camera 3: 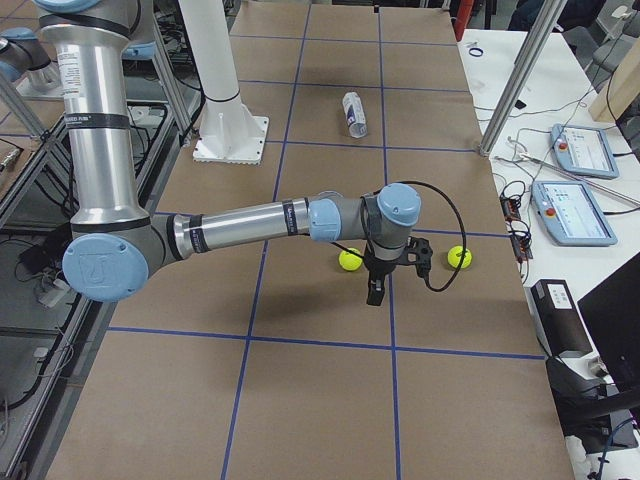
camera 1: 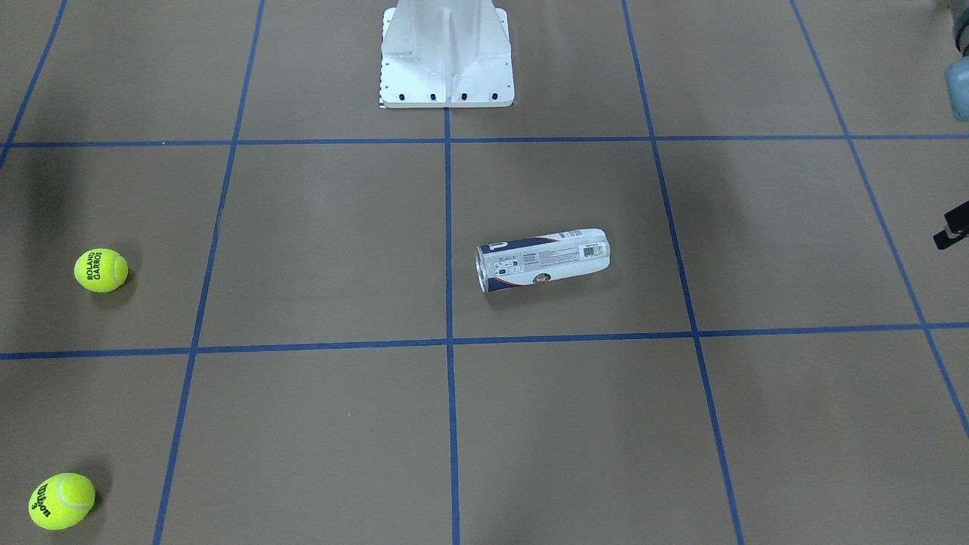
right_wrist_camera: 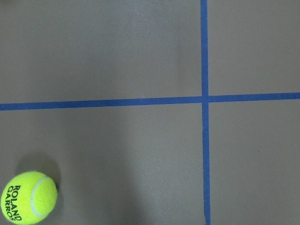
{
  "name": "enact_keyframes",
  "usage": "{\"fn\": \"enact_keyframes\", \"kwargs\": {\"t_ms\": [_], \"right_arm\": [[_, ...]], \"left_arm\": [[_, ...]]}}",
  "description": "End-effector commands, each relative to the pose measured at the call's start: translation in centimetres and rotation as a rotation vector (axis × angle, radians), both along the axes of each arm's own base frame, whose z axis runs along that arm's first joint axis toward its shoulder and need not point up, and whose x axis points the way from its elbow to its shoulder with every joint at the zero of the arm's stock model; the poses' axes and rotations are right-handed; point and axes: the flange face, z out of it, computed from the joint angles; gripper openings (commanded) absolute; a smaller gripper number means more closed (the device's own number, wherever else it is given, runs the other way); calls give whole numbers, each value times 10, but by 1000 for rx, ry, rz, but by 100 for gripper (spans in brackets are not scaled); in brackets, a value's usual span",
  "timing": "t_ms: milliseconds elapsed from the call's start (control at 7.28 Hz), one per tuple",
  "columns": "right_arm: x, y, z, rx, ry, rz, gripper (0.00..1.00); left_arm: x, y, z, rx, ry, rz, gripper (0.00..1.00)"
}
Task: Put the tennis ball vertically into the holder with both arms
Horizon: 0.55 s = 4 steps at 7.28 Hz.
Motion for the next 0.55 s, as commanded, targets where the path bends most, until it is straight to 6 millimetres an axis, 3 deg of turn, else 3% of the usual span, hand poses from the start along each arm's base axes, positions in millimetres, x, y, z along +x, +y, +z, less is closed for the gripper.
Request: {"fn": "enact_keyframes", "kwargs": {"t_ms": [0, 137, 412], "right_arm": [[-1, -1, -5, 3, -3, 3, 100], [-1, 2, -1, -4, -3, 4, 100], [-1, 1, -1, -2, -3, 2, 100]], "left_arm": [[99, 41, -105, 4, 71, 28, 100], [152, 39, -160, 17, 90, 22, 100], [290, 72, -255, 211, 99, 180, 99]]}}
